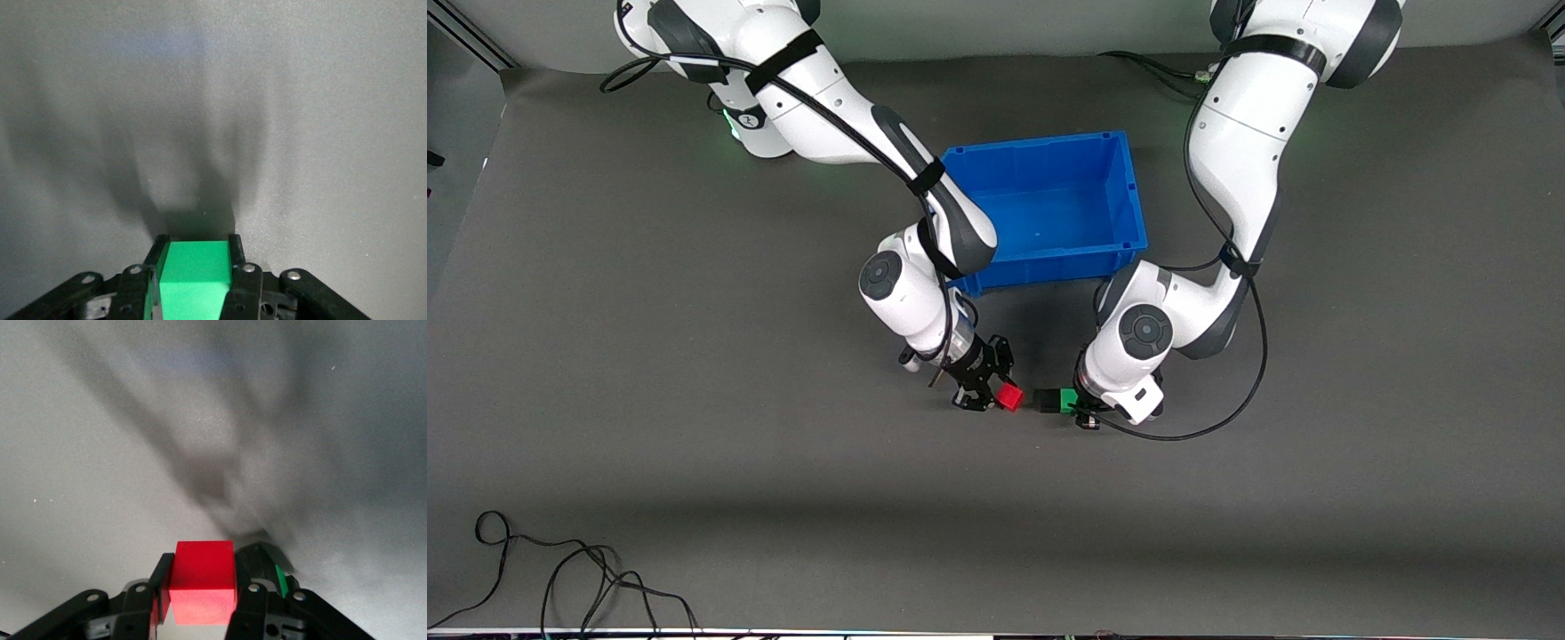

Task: Attach green and red cubes to black cube
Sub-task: 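Press the red and green cubes against the black cube's opposite sides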

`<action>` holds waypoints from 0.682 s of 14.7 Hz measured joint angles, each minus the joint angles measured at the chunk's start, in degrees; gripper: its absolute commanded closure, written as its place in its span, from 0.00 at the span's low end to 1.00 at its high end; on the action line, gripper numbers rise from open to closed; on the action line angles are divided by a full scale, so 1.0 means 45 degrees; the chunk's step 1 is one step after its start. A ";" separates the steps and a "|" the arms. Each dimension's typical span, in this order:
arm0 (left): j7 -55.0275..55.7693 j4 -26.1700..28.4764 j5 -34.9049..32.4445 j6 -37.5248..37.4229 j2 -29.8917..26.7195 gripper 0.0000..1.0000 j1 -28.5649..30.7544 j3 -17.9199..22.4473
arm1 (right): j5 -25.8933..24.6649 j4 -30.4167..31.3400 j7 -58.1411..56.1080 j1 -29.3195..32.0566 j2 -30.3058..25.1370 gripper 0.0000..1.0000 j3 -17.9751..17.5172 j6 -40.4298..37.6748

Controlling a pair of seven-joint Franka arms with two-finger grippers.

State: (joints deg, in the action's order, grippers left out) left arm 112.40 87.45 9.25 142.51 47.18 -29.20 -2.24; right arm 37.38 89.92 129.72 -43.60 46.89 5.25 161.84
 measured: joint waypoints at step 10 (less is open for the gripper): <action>-0.0009 -0.0316 0.0001 -0.0328 0.0031 1.00 -0.0066 -0.0138 | -0.3002 -0.0442 -0.0298 -0.0062 0.0738 0.68 0.0019 -0.0004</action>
State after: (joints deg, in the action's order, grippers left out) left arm 112.36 86.03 9.26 141.04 47.32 -29.50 -2.86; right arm 23.87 87.93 128.37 -43.88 50.21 5.34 161.82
